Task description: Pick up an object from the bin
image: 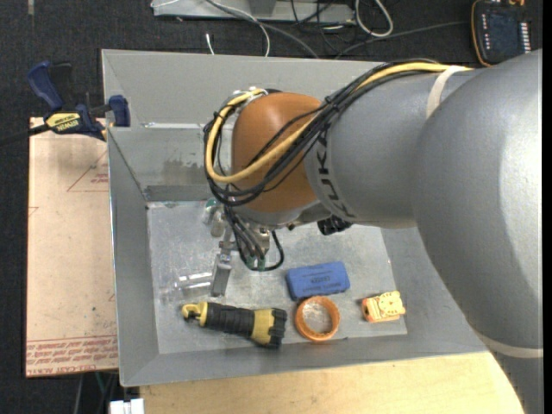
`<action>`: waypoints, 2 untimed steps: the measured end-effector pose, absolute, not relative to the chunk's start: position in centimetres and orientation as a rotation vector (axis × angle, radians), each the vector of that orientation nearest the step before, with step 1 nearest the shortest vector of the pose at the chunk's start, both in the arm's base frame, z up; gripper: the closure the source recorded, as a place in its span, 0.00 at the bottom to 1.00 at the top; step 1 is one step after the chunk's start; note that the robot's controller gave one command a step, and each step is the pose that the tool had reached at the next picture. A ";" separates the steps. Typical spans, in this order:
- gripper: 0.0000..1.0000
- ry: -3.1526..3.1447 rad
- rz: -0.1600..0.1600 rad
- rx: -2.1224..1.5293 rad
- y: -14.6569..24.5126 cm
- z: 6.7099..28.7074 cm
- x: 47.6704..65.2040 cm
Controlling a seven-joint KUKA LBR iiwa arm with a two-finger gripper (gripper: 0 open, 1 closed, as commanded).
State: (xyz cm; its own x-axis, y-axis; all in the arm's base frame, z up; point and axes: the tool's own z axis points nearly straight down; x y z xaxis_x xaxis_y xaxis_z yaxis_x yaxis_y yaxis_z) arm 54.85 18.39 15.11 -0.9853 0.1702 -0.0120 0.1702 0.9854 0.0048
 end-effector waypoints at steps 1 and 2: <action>0.00 3.138 0.002 0.297 24.2 9.8 53.7; 0.00 3.116 0.005 -0.147 21.8 7.0 56.3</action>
Offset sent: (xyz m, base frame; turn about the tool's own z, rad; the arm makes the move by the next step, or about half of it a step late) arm 0.0148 0.0348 -0.0811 -0.2672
